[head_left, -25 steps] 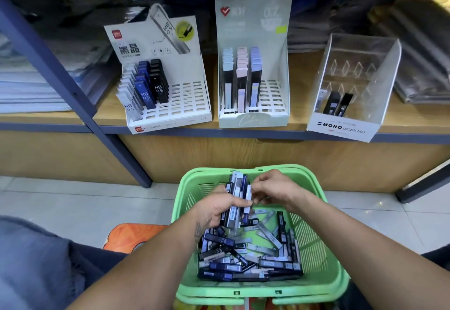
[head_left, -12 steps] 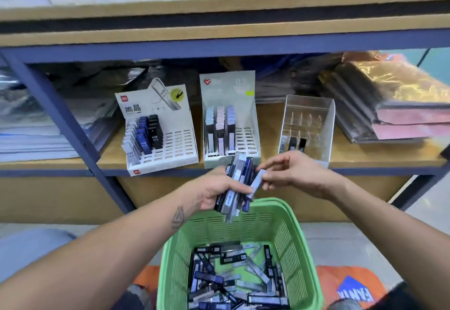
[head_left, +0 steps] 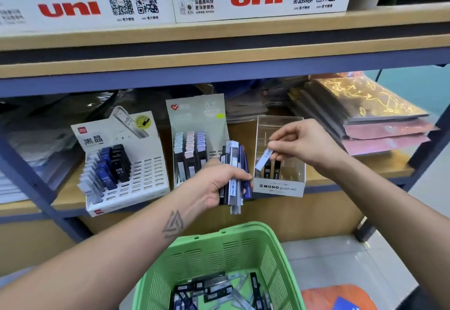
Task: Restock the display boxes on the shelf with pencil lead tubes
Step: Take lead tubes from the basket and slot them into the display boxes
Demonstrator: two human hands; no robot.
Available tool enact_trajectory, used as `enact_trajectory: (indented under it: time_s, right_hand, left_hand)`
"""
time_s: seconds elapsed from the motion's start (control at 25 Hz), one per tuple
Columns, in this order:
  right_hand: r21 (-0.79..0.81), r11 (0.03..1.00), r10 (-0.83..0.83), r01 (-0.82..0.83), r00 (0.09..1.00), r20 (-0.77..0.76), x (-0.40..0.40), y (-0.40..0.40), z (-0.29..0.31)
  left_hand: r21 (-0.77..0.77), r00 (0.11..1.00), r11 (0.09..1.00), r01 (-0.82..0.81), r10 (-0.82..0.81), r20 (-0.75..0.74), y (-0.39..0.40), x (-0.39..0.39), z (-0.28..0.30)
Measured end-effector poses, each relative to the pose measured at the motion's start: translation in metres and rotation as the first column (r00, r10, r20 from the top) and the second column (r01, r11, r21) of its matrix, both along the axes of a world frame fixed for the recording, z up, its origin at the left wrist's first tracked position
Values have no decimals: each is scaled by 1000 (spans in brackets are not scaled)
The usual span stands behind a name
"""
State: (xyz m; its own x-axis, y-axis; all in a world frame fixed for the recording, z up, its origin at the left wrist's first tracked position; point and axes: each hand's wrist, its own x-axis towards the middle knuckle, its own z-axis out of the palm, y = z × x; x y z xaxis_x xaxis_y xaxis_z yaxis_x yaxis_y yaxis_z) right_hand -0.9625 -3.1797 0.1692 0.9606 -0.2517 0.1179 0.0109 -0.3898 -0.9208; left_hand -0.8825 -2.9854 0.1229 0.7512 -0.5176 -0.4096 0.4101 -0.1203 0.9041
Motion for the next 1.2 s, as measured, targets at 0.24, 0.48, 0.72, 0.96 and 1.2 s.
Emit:
enact_trajectory:
  time_s: [0.24,0.48,0.72,0.96,1.2]
  right_hand:
    - [10,999,40,-40,997,-59,2,-5,-4]
    - [119,993,-21,25,999,-41,-7,-12,-8]
    - [-164,964,-211,211,977,18,-12,-35,-2]
    - [-619,750,-285,234,958,17,-5,-32,-24]
    - [-672,706,-321,222,947,-24,3,-24,-42]
  left_hand:
    - [-63,999,997,-47,46,-20,-16,2,0]
    - [-66,999,998,17,-20,-40,-21,-2,6]
    - [-67,999,997,-36,36,-8,-17,7,18]
    - [-45,997,996,-71,72,6,-8,8,11]
    - [-31,999,998,-48,49,6,-9,6,2]
